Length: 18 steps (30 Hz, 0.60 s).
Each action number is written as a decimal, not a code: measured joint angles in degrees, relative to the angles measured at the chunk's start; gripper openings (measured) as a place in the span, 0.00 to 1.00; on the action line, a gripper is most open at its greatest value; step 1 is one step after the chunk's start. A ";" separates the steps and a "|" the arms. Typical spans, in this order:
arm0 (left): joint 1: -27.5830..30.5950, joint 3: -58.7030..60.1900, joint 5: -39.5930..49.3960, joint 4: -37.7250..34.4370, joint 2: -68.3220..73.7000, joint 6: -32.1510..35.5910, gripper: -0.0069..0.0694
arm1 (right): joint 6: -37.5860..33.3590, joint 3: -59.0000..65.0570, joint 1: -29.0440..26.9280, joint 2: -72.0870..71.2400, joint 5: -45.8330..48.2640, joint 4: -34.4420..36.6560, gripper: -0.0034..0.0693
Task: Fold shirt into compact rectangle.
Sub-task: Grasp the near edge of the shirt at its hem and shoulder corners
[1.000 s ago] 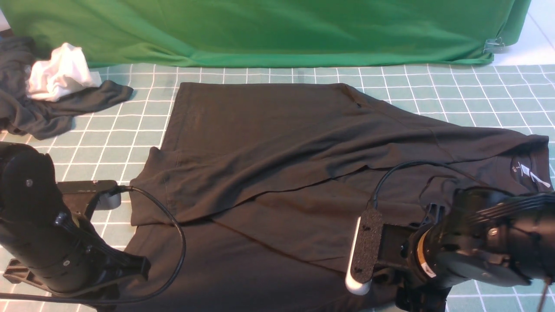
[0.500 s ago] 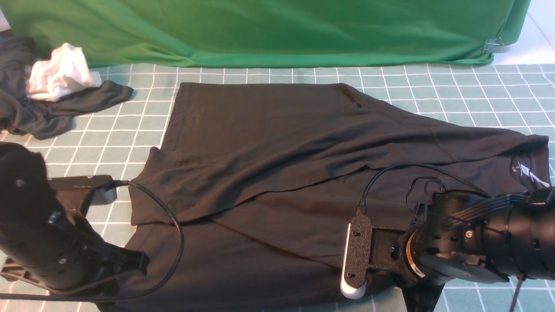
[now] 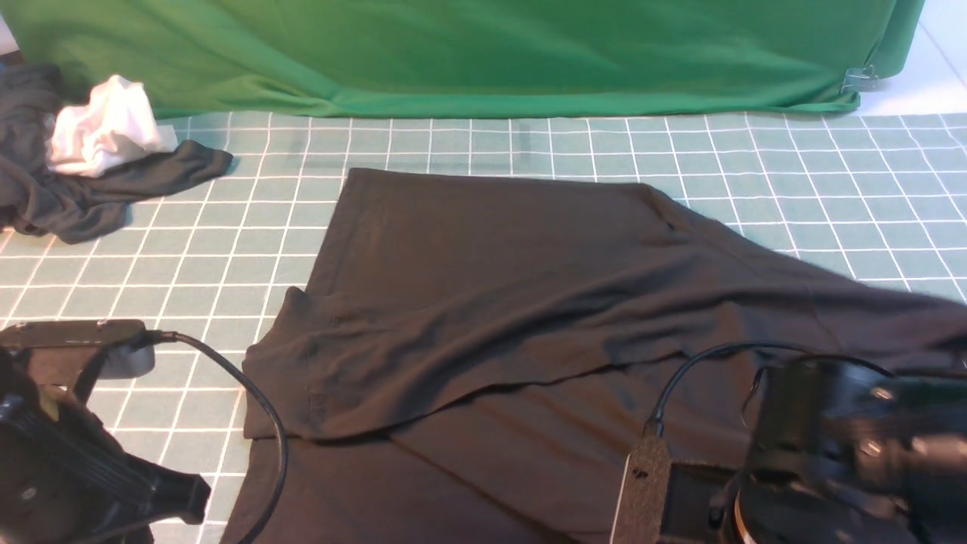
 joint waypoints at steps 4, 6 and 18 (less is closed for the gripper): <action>0.00 1.13 0.05 -2.52 -0.24 0.13 0.11 | 2.12 0.00 1.52 -2.02 0.13 0.71 0.12; 0.00 3.48 -0.04 -5.00 -0.24 0.50 0.11 | 2.80 0.00 1.59 -2.15 0.18 0.71 0.12; 0.00 10.61 -11.09 -6.84 5.58 -1.15 0.44 | 3.05 0.00 1.59 -2.15 -0.78 0.65 0.12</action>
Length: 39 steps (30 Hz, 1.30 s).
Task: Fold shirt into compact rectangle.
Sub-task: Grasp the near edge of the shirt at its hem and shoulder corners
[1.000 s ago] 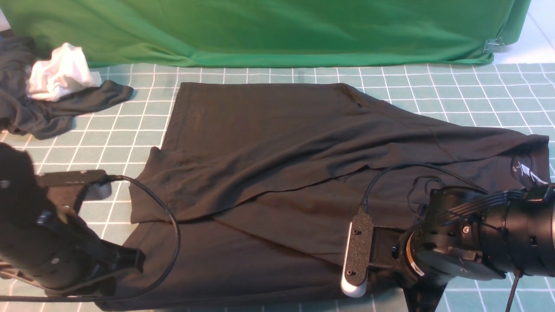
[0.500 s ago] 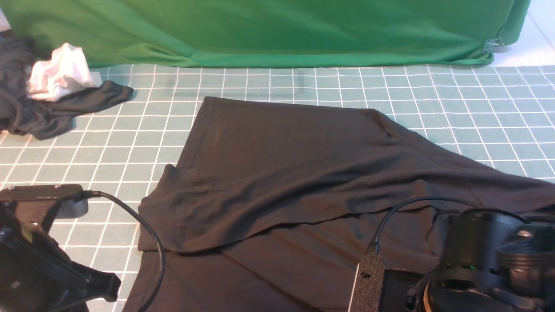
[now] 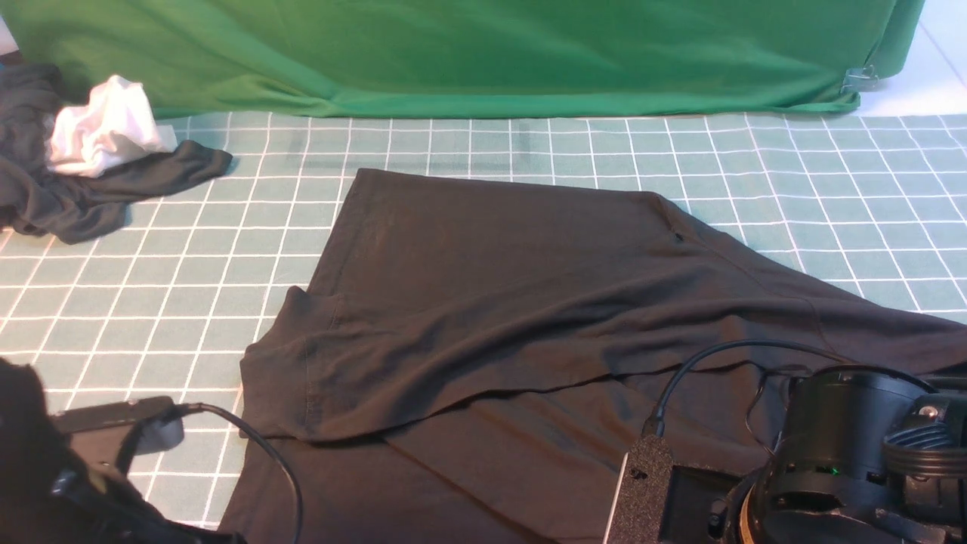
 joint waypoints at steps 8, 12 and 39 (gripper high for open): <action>0.00 0.00 -2.06 0.00 7.14 -0.12 0.68 | 0.00 0.00 0.00 0.00 -0.98 0.00 0.12; 0.00 0.00 -3.68 -2.80 8.41 -0.16 0.68 | 0.00 0.00 0.00 0.00 -1.04 0.00 0.12; 0.11 1.46 -3.40 -8.41 -1.07 2.43 0.11 | 1.44 0.00 0.06 0.00 2.39 0.37 0.12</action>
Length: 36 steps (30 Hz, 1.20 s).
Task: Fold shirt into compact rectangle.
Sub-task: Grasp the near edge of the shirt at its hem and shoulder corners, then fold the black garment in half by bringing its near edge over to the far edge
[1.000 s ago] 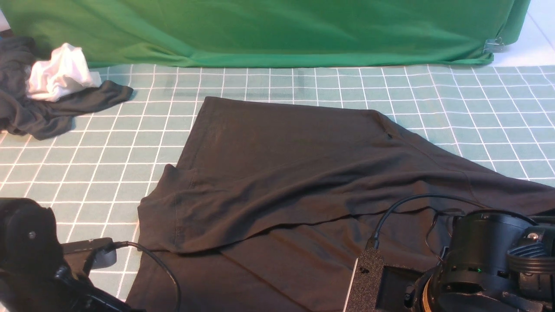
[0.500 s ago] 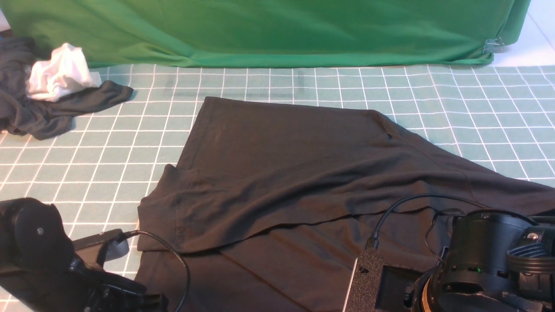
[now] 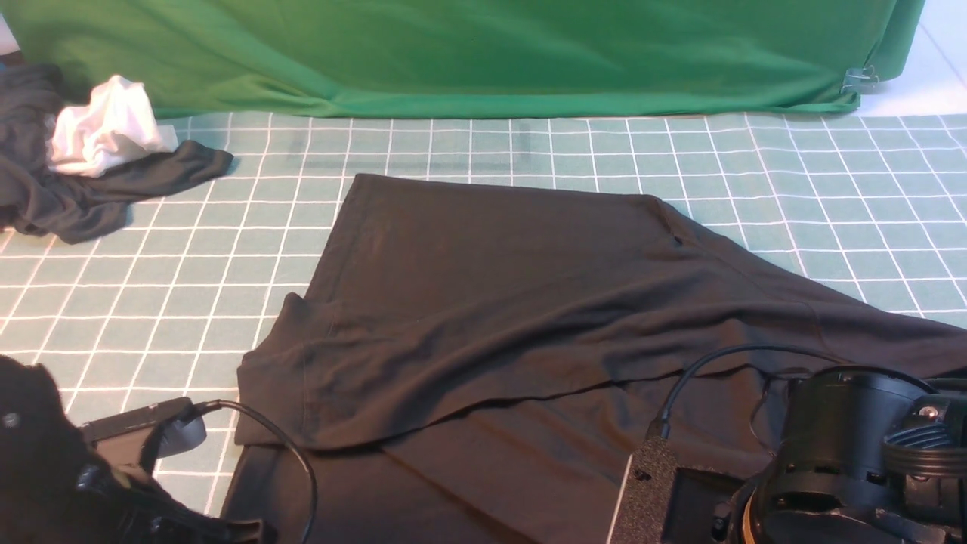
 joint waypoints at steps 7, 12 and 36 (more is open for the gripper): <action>-0.06 -0.12 3.27 0.05 -5.46 -0.08 0.11 | 4.22 0.00 0.00 0.00 1.08 -1.26 0.12; -0.06 -3.49 4.03 1.40 -6.75 -2.40 0.11 | 6.33 -0.15 -0.96 0.00 0.81 -2.95 0.12; -0.11 -44.94 -5.24 2.41 29.91 -3.89 0.11 | -0.94 -14.23 -34.42 6.16 -16.57 -3.10 0.12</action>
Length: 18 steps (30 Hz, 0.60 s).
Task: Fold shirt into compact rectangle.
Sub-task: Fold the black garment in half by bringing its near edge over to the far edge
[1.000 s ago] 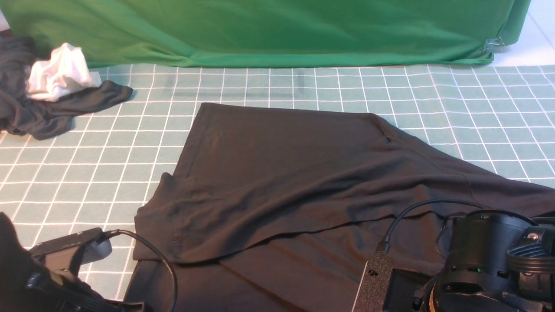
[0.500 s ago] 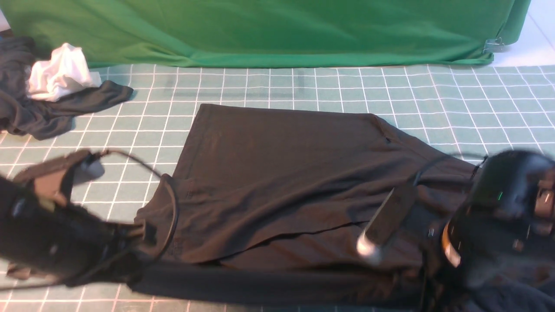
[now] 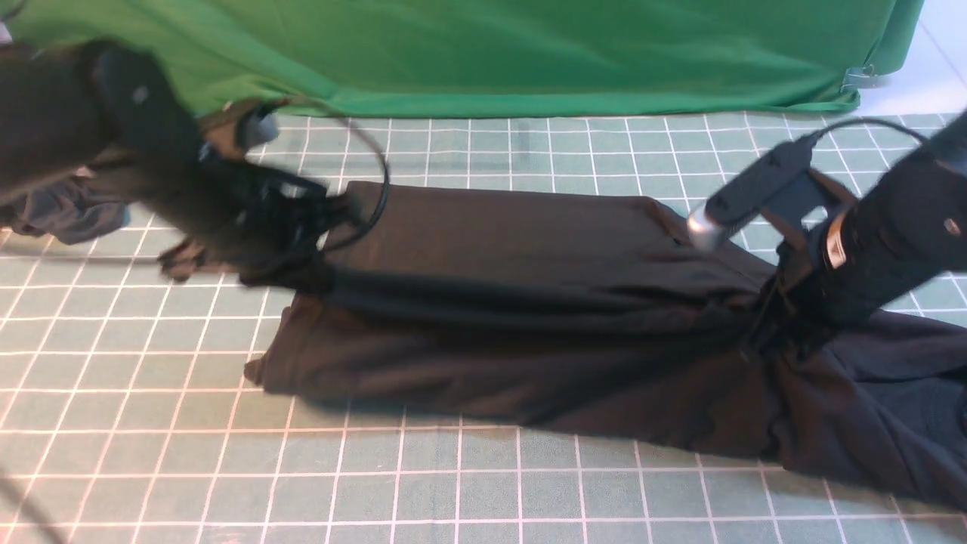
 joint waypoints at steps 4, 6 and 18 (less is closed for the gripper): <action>0.00 -11.38 1.94 0.21 8.60 -0.17 0.11 | -1.29 -5.74 -3.17 5.67 -1.99 -0.04 0.12; 0.07 -15.00 2.77 0.32 11.34 -0.17 0.11 | -1.76 -7.75 -4.01 8.04 -2.65 -0.13 0.12; 3.06 -33.13 2.50 0.05 26.09 -1.71 0.11 | -2.55 -20.74 -7.23 23.55 -10.84 -0.31 0.13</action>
